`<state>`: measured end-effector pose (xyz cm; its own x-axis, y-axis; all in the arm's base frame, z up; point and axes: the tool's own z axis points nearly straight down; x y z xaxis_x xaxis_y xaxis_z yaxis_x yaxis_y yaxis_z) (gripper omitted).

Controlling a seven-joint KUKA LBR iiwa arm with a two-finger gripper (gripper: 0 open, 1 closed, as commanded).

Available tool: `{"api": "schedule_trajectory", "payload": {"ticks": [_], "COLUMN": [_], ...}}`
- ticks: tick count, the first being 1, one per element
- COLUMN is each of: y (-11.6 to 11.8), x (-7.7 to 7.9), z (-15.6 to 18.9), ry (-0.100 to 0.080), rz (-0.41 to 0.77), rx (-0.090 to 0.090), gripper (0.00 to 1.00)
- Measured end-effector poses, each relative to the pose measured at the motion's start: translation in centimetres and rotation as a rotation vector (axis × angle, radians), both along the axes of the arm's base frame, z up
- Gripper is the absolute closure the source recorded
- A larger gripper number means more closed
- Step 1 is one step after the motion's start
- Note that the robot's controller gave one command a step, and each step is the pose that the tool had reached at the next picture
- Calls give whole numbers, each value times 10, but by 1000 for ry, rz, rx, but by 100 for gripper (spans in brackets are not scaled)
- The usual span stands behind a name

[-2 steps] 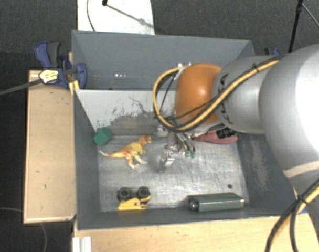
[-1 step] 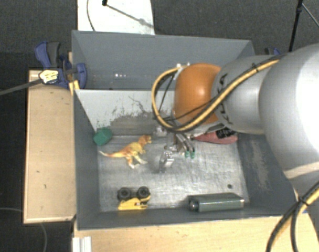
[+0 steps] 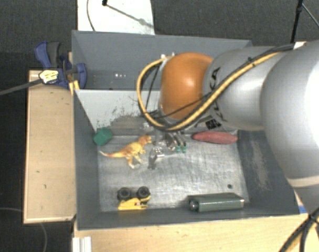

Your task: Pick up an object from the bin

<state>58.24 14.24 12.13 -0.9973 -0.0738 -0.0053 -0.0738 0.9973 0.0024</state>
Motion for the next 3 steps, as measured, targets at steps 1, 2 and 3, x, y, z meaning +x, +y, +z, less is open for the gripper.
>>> {"api": "schedule_trajectory", "payload": {"ticks": [1, 2, 3], "y": [16, 16, 16], "x": [-16, -16, -15], "z": [-13, -13, -8], "ry": [4, 4, 6], "rz": [-190, -190, -190], "rx": [-1, -2, -2], "gripper": [100, 100, 100]}}
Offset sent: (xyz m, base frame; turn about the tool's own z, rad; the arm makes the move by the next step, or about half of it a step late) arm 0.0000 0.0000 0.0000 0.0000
